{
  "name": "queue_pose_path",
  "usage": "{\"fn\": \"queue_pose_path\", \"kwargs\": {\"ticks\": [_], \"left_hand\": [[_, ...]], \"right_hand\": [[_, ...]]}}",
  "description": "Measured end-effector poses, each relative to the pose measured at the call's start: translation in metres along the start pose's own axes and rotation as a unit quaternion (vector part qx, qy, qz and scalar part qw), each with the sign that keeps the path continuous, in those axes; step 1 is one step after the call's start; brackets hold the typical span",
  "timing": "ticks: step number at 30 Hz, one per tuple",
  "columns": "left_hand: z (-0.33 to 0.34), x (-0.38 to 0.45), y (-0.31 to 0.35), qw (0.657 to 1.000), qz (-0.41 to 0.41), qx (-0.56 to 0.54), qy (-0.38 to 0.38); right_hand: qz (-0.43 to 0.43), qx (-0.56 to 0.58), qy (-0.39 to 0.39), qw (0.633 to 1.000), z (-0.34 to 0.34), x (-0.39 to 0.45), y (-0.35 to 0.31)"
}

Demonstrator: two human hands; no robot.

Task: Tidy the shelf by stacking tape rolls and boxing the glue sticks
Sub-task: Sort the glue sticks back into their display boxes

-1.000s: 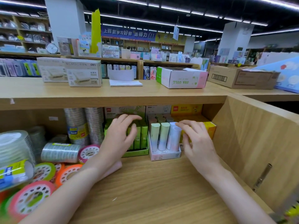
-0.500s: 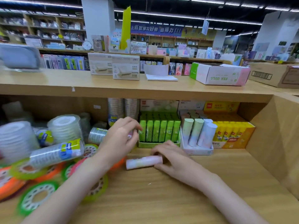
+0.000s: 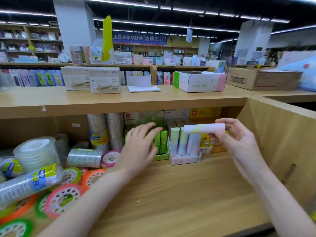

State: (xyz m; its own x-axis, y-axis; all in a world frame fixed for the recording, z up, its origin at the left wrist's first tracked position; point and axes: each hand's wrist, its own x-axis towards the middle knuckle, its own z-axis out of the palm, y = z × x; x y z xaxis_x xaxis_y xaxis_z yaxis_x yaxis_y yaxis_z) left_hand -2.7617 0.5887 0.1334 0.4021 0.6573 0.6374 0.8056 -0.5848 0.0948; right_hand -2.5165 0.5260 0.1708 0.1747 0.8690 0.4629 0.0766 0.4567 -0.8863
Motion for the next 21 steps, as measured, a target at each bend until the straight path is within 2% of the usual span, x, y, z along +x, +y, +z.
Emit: {"fn": "queue_pose_path", "kwargs": {"ticks": [3, 7, 12, 19, 21], "left_hand": [[0.013, 0.006, 0.009, 1.000, 0.014, 0.015, -0.017], [0.026, 0.012, 0.018, 0.999, 0.025, 0.028, -0.025], [0.033, 0.008, 0.016, 0.999, 0.034, 0.028, -0.020], [0.034, 0.005, 0.017, 0.999, 0.036, 0.030, -0.018], [0.034, 0.005, 0.016, 0.999, 0.039, 0.031, -0.014]], "right_hand": [[-0.027, -0.092, -0.012, 0.995, -0.006, 0.004, -0.001], [-0.089, -0.220, -0.016, 0.971, 0.002, 0.011, 0.000], [-0.167, -0.351, -0.063, 0.919, 0.015, 0.019, 0.004], [-0.181, -0.403, -0.100, 0.891, 0.023, 0.023, 0.022], [-0.198, -0.434, -0.095, 0.874, 0.022, 0.022, 0.029]]}}
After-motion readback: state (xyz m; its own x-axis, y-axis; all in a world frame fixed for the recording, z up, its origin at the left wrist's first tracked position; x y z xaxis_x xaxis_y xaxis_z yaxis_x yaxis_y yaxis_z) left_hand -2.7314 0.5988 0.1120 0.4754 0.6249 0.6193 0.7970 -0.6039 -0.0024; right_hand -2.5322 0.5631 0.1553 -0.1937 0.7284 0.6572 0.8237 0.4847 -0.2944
